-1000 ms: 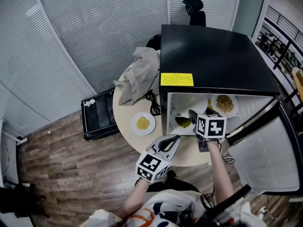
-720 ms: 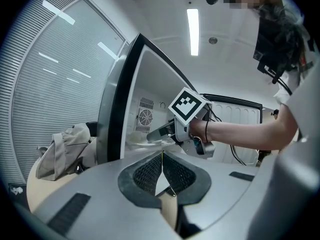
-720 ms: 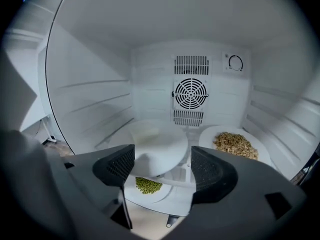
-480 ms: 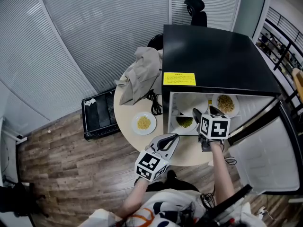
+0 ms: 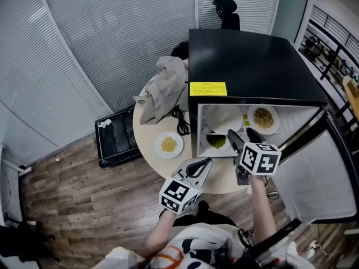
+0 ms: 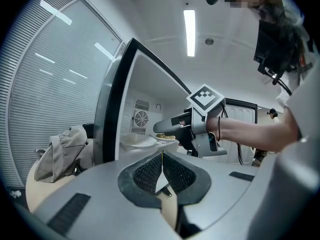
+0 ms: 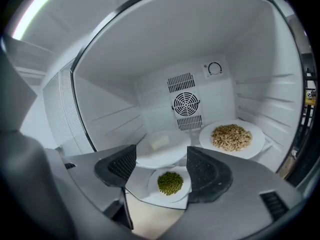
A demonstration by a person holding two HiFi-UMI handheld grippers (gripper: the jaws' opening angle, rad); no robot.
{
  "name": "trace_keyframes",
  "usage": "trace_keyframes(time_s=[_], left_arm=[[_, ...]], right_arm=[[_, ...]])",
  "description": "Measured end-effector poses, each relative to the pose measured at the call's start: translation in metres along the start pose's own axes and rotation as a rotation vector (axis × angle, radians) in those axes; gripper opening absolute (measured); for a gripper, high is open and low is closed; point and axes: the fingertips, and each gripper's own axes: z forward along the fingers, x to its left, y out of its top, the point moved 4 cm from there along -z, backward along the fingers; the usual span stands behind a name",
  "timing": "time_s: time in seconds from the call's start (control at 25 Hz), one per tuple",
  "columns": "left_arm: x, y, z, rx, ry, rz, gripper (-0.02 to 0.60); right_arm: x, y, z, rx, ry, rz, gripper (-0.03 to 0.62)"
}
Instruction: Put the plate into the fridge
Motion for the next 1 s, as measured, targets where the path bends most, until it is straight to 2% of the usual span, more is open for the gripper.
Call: trace_keyframes(time_s=[0.08, 0.2, 0.68, 1.0], left_arm=[[-0.002, 0.0, -0.002, 0.0, -0.005, 0.003, 0.014], [-0.005, 0.0, -0.006, -0.003, -0.012, 0.006, 0.014], [-0.024, -0.006, -0.034, -0.006, -0.055, 0.01, 0.014], [-0.042, -0.029, -0.063, 0.026, -0.101, -0.012, 0.014]], right_arm=[[0.003, -0.003, -0.009, -0.017, 0.004, 0.034, 0.303], [0.008, -0.007, -0.023, -0.056, -0.005, 0.09, 0.181], [0.031, -0.057, -0.068, -0.048, -0.026, 0.183, 0.101], [0.053, -0.105, -0.101, -0.027, -0.056, 0.258, 0.066]])
